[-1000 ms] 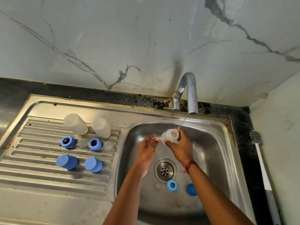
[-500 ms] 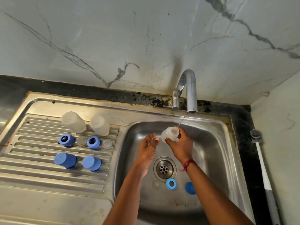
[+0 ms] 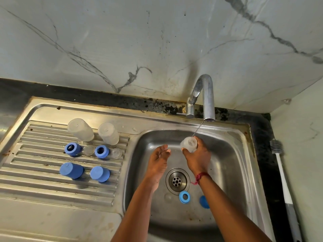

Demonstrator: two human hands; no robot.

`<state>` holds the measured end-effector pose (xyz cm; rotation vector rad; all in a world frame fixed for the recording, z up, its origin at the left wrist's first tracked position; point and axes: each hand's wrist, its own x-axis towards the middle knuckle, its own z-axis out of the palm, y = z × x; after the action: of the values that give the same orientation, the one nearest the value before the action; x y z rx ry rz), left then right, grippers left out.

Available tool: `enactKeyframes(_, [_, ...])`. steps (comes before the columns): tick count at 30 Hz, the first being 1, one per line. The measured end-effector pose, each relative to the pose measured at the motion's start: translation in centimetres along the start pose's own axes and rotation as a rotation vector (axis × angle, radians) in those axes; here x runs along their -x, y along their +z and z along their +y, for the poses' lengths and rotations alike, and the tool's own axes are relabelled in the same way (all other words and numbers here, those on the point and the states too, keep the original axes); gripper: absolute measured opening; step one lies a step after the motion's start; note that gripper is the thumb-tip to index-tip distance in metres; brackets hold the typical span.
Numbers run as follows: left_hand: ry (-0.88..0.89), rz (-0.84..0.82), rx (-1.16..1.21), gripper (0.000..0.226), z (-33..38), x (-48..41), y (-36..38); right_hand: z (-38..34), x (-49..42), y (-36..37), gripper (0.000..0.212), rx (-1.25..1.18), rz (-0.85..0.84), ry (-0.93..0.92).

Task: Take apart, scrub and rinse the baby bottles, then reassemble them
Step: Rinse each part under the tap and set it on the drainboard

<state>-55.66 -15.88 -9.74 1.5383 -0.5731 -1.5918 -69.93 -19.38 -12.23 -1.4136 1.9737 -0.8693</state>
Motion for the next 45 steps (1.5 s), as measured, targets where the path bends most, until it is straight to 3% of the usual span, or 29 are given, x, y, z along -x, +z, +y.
enactKeyframes(10, [-0.01,0.009,0.0,0.031,-0.5,-0.1,-0.4,-0.1,0.2,0.1,0.061,0.008,-0.047,-0.018])
enactKeyframes(20, [-0.012,0.018,-0.015,0.028,-0.5,-0.3,-0.5,0.0,0.4,0.1,0.056,-0.024,0.059,-0.015])
enactKeyframes(28, [-0.017,0.007,-0.006,0.036,-0.8,-0.1,-0.5,0.3,0.1,0.1,0.057,-0.065,-0.027,-0.039])
enactKeyframes(45, [-0.032,0.055,0.003,0.026,-0.8,-0.2,-1.7,2.2,0.8,0.8,0.058,-0.109,0.043,-0.071])
